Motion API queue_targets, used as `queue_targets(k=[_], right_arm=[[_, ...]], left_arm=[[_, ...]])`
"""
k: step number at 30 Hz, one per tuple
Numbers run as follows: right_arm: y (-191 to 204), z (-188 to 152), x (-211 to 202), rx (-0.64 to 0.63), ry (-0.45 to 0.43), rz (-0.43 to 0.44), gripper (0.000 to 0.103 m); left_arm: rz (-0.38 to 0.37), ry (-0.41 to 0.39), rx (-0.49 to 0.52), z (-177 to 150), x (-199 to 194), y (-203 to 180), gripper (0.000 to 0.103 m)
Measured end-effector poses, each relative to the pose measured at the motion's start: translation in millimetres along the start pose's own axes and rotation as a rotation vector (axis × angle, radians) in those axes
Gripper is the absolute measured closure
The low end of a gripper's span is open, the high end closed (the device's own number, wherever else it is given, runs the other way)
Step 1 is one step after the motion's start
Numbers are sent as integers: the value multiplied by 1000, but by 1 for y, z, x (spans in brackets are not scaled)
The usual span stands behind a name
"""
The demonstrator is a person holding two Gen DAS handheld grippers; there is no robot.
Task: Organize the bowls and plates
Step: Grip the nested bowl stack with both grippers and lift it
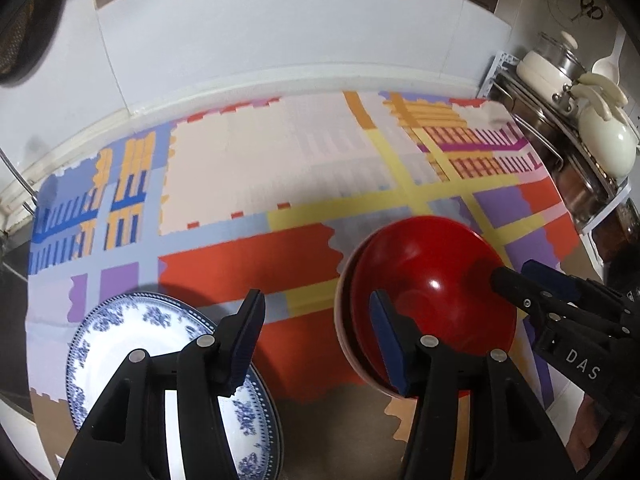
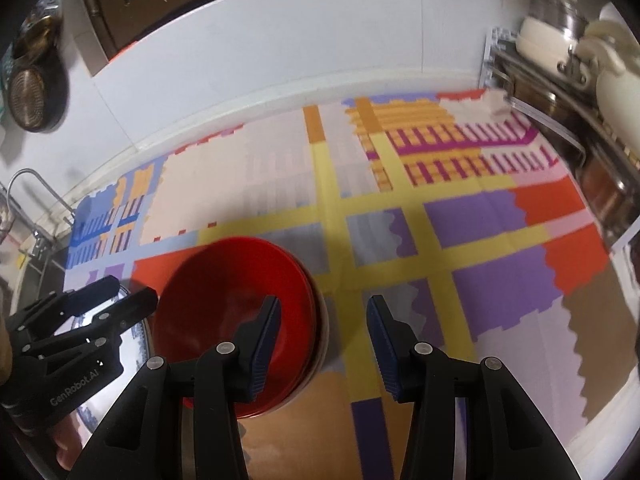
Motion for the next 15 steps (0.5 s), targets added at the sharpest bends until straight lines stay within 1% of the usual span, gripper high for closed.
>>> queue_targets(k=[8,15], right_arm=[[-6,-13,20,68,63,46,57],[-5,-22,31,81,99,65,58]], left_arm=[[-19,68,-2,-9,23,-8,50],[-30,113,-12,-17,37,-11,50]])
Point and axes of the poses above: each gripper's, at about its wrist camera, not at the fingertips, and x roughly the way its jaws point, y to its left, z to its top, the point moved 6 cm from there along x, roughly the way its jaws point, and after that the axes turned 5 degrees about z, right-handed, at the moved point
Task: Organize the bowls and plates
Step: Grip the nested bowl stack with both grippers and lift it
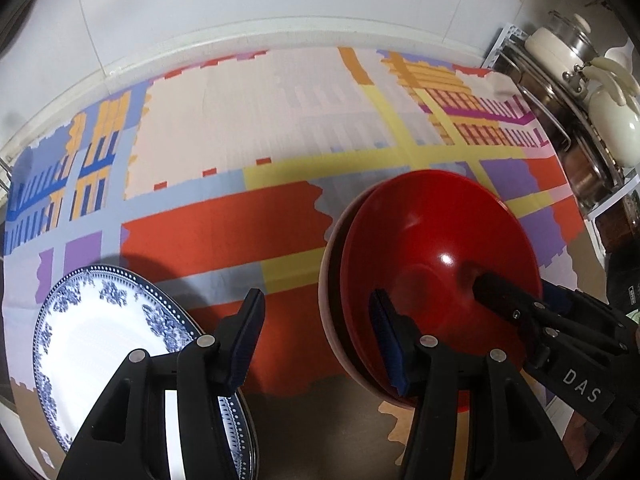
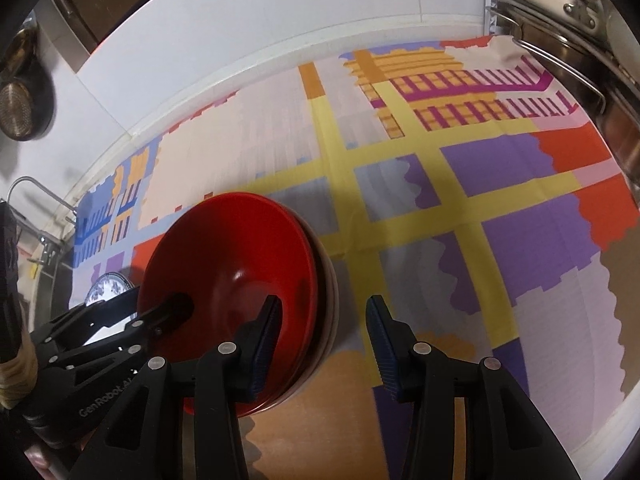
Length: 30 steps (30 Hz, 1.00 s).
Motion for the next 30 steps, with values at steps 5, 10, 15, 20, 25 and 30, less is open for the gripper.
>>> queue_targets(k=[5,10,15,20,25,30], right_arm=[[2,-4,5,6,19,15,64],[5,-6,7,0,28,17,67],[6,-7,8,-5,39,16,71],[6,-7,8,-3,37,5,72],[6,-7,8,4,31,-14,75],[4,-8,7,13,36,-25,77]], left_arm=[[-6,13,-3,-1,4,-1,52],[-35,36,-7,-2,8,-5,63],[-62,44,1,-3,9,-13,76],[-59,52,-22,-2,9,-13,76],[-47,56,-29,-3,7,-13,77],[-33,53,-33,-4,4,-13,77]])
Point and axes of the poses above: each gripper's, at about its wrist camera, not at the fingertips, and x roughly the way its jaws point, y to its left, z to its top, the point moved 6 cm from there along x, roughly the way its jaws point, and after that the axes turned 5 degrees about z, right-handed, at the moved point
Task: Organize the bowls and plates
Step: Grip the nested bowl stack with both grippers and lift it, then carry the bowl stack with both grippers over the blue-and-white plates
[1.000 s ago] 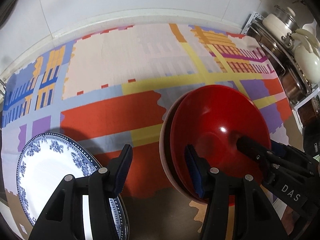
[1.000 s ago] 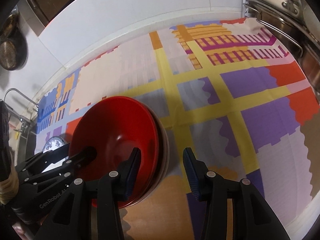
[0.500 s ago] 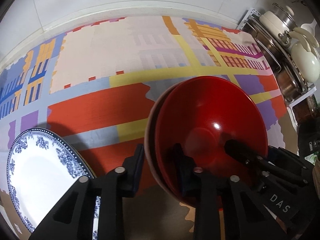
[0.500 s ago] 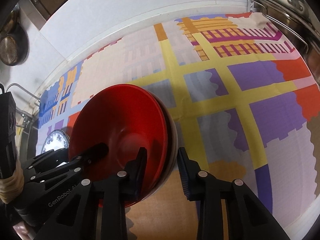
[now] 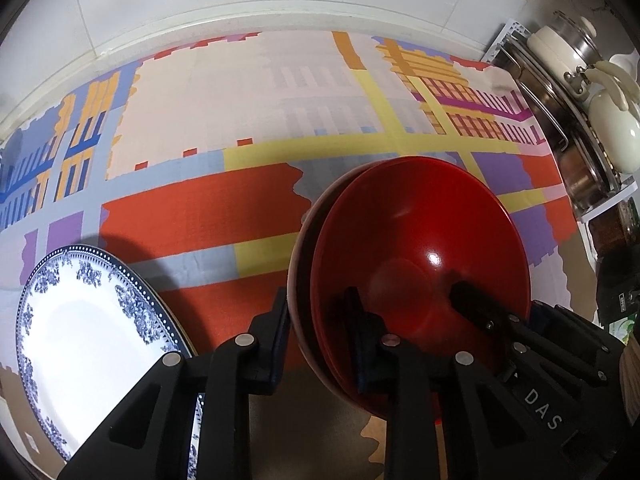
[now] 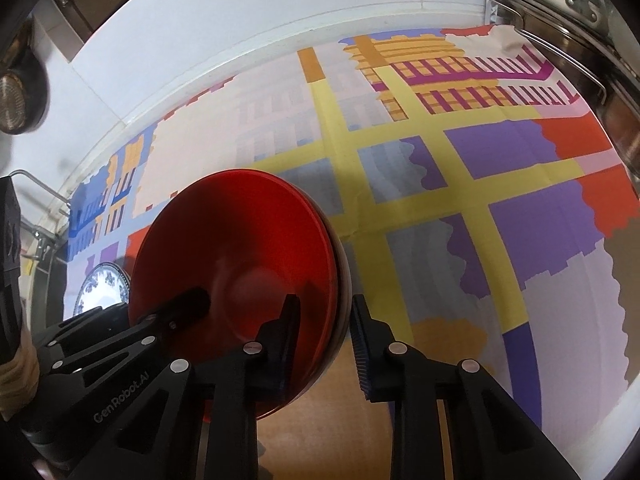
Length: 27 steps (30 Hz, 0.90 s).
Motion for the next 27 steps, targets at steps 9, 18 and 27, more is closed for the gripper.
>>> queue_targets(k=[9,18,27], right_arm=[[7,-1,-11,-11,-15,9,78],[32,3,-37,-72,-79,19,78],[79,2,-47,-138,-106,46,78]], left_arm=[[4,-43,-23,-2,-18,5,77],[-11,-128,-73,-5,-53,26,77],[-2,-176,-146,-14,-80,74,77]])
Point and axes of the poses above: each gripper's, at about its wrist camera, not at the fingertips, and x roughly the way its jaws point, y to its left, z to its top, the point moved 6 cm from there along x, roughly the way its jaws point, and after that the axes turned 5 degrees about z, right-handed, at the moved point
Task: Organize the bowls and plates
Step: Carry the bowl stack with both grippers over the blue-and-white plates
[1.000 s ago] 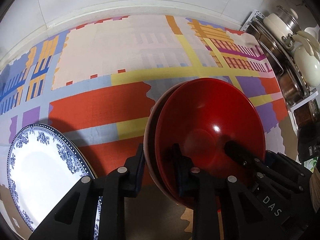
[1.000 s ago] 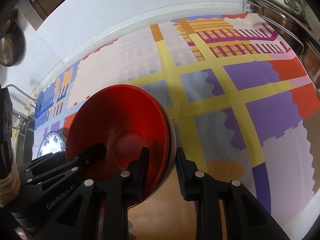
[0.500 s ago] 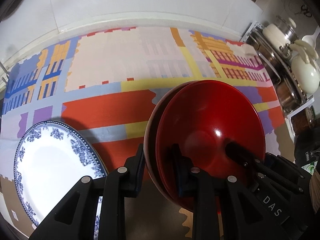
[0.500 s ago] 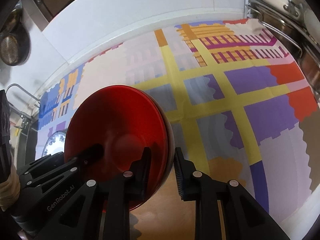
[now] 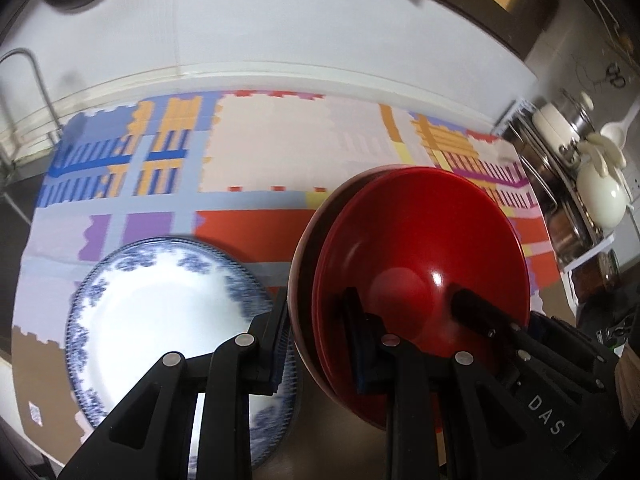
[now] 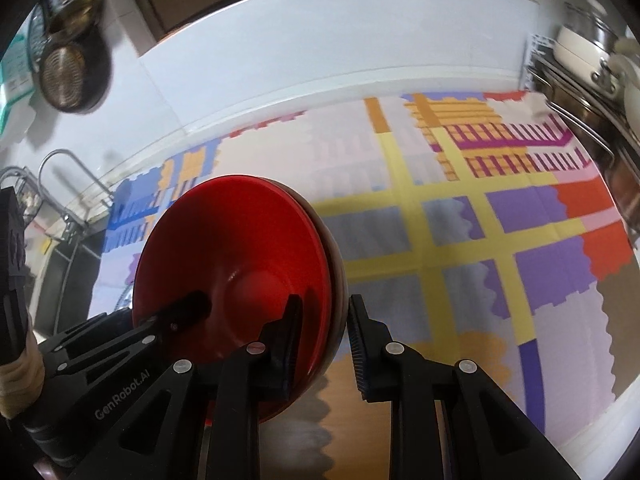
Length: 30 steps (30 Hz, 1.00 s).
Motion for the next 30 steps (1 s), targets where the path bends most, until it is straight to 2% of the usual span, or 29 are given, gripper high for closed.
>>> queue_targets(k=[7,17,30], right_arm=[[43,-6,1,-38,4,40,79],[101,-24,1,-62,23,66,78],[144,-52,26,-76,100,91,79]], left_arm=[[25,-34,-29,-4,-23,39,77],[44,-7,-63,-24,-43,95,77],[73,54,-111,-50,-36,145,77]])
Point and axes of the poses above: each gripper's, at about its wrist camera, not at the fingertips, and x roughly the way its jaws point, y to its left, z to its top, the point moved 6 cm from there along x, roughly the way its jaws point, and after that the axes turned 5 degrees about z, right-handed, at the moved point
